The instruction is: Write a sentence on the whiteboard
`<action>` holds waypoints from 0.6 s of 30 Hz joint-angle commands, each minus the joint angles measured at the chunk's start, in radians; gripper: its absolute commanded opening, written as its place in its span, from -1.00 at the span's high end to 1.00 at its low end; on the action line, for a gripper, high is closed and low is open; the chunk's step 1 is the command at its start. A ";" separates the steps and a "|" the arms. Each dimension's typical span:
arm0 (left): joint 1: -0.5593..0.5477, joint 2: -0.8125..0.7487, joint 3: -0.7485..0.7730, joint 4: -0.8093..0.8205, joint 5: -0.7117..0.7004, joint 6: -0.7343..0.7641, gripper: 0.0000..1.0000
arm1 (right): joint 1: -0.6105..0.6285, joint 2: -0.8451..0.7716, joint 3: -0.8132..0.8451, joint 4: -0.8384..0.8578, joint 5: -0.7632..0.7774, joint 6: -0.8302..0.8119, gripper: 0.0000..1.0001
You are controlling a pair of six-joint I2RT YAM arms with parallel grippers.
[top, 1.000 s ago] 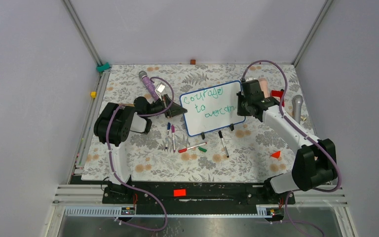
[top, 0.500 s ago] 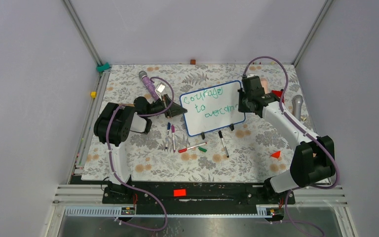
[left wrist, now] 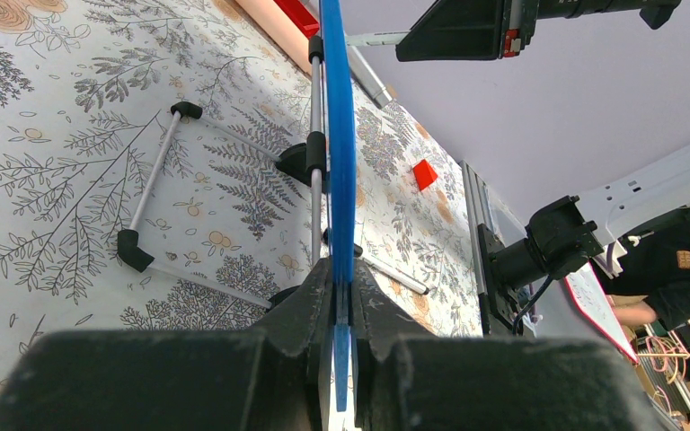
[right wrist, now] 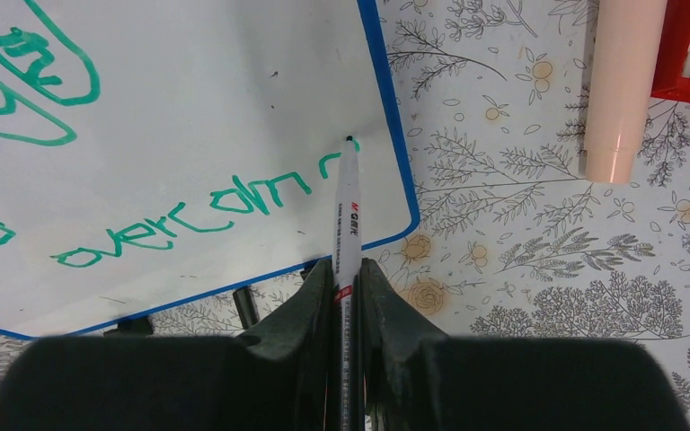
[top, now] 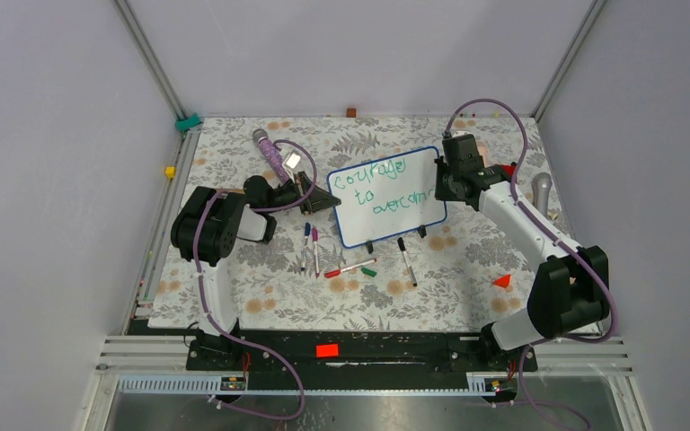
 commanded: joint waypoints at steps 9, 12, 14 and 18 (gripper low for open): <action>0.000 0.005 0.015 0.057 0.050 -0.004 1.00 | -0.004 -0.006 0.015 0.041 -0.083 0.014 1.00; 0.000 0.006 0.018 0.057 0.047 -0.005 1.00 | -0.005 -0.010 0.003 0.041 -0.095 0.021 1.00; 0.001 0.008 0.019 0.057 0.047 -0.005 1.00 | -0.005 -0.013 -0.005 0.041 -0.096 0.023 1.00; 0.000 0.012 0.023 0.056 0.046 -0.007 1.00 | -0.004 -0.020 -0.023 0.042 -0.093 0.025 1.00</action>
